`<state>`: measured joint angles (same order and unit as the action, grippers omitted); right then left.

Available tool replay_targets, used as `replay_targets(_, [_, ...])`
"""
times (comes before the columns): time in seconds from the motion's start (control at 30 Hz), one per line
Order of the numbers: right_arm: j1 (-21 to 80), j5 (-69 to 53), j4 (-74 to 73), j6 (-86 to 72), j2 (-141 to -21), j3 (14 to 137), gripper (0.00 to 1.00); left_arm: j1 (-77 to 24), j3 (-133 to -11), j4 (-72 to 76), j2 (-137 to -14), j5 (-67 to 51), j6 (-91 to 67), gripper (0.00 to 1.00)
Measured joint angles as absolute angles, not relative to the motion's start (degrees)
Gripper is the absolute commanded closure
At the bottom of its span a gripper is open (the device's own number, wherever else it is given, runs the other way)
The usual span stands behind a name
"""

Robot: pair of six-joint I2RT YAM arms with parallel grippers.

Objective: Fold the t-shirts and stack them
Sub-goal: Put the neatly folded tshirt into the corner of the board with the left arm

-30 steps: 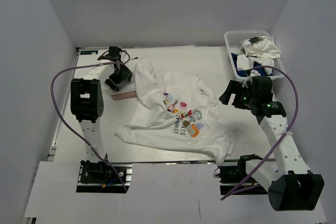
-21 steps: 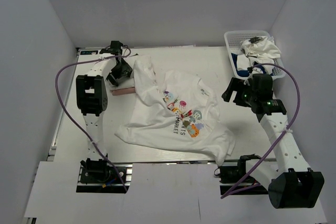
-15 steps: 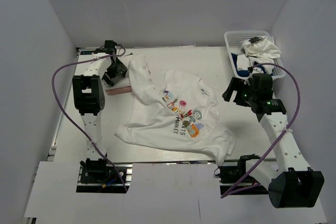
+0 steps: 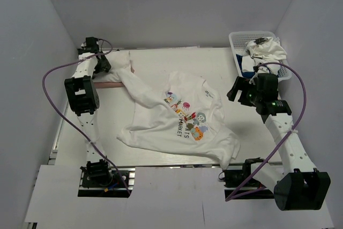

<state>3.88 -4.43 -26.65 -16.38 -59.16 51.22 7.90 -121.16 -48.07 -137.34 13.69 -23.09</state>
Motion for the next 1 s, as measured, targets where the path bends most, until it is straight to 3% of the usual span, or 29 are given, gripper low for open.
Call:
replay_targets(0.4, [3.88,-3.4,-26.06,-16.29,-61.14,52.05,0.1,9.8,-130.1,-39.68,-143.41,17.21,-7.35,0.03])
replay_targets(1.0, [3.88,-3.31,-27.09,-16.21,-63.16,55.68,0.1,12.05,-137.34,-39.99,-146.34,15.18,-11.81,0.0])
